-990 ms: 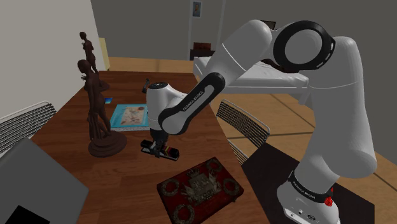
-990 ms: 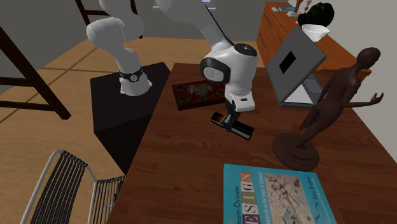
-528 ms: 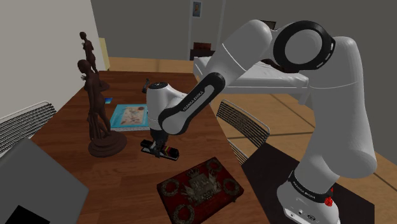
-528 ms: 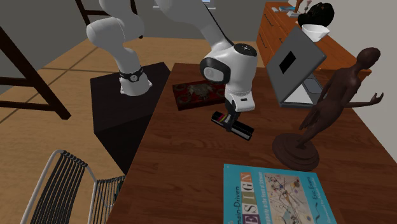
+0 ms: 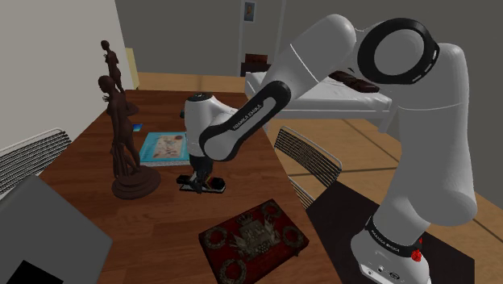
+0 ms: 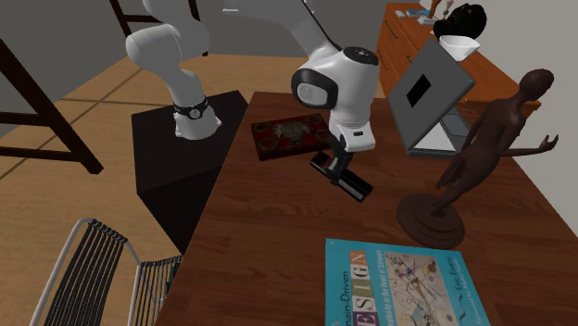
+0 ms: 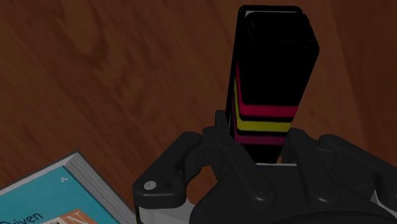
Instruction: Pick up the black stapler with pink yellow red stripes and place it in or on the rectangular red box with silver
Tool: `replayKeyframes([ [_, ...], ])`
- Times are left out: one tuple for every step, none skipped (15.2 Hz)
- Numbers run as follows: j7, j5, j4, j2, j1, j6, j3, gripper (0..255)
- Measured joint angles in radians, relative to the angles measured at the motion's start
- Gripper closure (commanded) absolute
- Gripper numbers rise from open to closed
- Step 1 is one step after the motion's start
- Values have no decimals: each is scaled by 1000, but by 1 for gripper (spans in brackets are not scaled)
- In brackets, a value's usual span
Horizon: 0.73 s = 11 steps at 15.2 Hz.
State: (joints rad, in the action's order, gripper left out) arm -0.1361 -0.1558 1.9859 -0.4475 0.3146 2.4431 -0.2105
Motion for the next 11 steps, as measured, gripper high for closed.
replayKeyframes([
  [0, 2, -3, 7, 0, -9, -2, 255],
  [4, 6, 0, 17, -2, -17, -4, 255],
  [6, 9, -4, 24, -4, -27, -5, 255],
  [10, 12, -5, 34, -6, -38, -7, 255],
  [11, 16, -3, 45, -7, -47, -9, 255],
  [13, 18, -6, 52, -8, -57, -11, 255],
  [15, 22, -10, 62, -9, -70, -13, 255],
  [17, 25, -8, 72, -11, -78, -14, 255],
  [19, 28, -10, 80, -11, -89, -16, 255],
  [21, 31, -14, 87, -13, -100, -17, 255],
  [23, 35, -18, 98, -13, -113, -19, 255],
])
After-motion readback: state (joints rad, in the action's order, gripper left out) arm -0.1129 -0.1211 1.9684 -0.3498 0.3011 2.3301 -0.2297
